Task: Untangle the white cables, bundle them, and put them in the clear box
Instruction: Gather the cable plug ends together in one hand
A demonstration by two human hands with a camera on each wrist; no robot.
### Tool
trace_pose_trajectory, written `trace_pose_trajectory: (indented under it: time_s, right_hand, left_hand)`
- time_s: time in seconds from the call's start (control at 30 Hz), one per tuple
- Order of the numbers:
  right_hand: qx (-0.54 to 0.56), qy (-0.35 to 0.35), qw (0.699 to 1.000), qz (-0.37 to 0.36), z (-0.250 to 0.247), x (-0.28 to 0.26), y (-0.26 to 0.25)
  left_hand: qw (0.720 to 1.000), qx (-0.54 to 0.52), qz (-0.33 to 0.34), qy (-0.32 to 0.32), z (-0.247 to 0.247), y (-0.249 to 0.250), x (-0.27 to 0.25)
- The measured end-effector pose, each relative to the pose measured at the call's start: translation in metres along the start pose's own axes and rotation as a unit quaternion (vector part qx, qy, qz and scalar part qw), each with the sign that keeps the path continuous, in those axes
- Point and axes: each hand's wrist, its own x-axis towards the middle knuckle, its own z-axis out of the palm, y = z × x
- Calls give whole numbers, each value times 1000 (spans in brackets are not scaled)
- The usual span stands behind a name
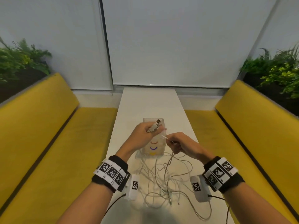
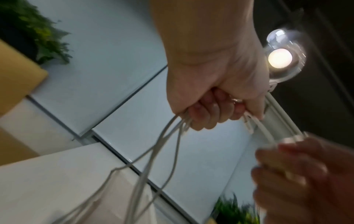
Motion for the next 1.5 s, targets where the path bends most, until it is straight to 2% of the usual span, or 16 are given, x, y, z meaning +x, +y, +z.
trace_pose_trajectory:
  time_s: [0.13,0.2,0.27,0.33,0.43,0.53,0.57,0.63,0.7,0.77,0.83,0.93,1.03,1.33,1.43,1.5]
  right_hand:
    - [-26,49,998,2,1,-3,20]
    - [-50,77,995,25,-4,-8,36]
    - [-60,104,992,50,-11,-13,54]
    - [-63,122,988,68,-17,-17,69]
    - [-68,132,986,72,-20,-16,74]
    - [-35,128,989,62,-17,-8,66]
    - [-29,123,990,60,-16,-6,62]
    - [-33,119,991,56,-14,-1,53]
    - [-33,116,992,40,-12,2,42]
    - [-24,104,994,24,-9,3,30]
    - [-23,79,997,13,-3,3,18]
    - [-32,41,999,10,7,0,10]
    - [-11,26,1000,-3,11,-2,13]
    - [4,85,996,29,-4,-16,61]
    - [-22,93,995,40,-9,-19,71]
    - [-21,56,997,49,-11,-20,70]
  left_hand:
    - [982,-97,6,162,-19,19,4]
    - [953,-173,3,250,-36,31,4]
    - [908,-232,-31,347,-57,38,6]
    - [885,-239,-59,395,-73,35,8]
    - [911,-95,-73,396,-69,33,6]
    - [930,-9,40,365,-40,40,-6]
    - [943,4,71,325,-27,41,-10]
    - [975,43,82,202,-2,35,-13]
    - [990,114,42,69,22,30,-12]
    - [992,121,-40,23,40,23,-11]
    - [993,26,-96,57,50,19,-10]
    - [985,-82,-115,99,52,21,-6]
    - [980,-130,-107,110,45,28,-2]
    - [921,-224,-62,313,-22,39,10]
    - [912,-237,-48,331,-34,43,8]
    - [924,-239,-51,294,-35,43,8]
